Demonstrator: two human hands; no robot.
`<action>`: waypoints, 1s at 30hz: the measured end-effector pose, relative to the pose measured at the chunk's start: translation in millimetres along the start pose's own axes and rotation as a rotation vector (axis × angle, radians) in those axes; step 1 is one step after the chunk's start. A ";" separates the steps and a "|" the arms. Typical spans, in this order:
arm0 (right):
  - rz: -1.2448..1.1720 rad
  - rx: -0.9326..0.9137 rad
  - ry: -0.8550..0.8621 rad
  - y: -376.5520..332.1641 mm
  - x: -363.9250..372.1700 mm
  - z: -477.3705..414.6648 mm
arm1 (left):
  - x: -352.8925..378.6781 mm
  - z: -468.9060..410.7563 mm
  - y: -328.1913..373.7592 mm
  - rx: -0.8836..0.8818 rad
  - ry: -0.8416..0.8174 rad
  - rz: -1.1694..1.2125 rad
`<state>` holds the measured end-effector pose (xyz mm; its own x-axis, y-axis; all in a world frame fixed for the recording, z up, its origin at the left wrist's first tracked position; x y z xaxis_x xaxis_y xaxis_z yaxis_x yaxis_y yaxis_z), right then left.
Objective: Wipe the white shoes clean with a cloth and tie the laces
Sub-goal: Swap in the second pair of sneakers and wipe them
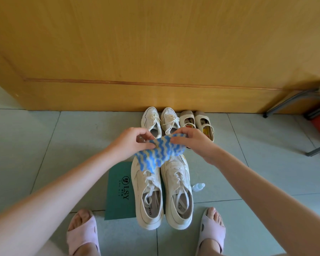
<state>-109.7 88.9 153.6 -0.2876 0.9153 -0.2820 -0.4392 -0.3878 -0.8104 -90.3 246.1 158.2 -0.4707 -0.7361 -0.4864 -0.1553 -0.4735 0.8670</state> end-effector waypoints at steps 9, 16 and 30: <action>0.054 -0.158 0.091 -21.4 -1.3 2.7 | -15.9 5.1 -29.2 -0.211 0.253 0.251; 0.134 -0.249 0.048 -38.8 20.4 3.9 | 33.8 11.8 -28.8 -0.470 0.032 0.841; 0.200 -0.209 0.280 -22.6 -0.9 -1.2 | 33.4 9.0 -18.0 -0.337 0.013 0.688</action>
<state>-98.5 96.9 171.6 -0.0942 0.8297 -0.5502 -0.2076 -0.5569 -0.8042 -111.1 234.3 127.3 -0.3545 -0.9232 0.1483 0.4432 -0.0263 0.8960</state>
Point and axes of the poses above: each hand's wrist, its own z-axis away from the middle knuckle, its own x-axis out of the palm, y = z × x, the point moved 10 cm from there along -z, towards the middle knuckle, and after that the axes turned 6 degrees about x, right-handed, at the moved point
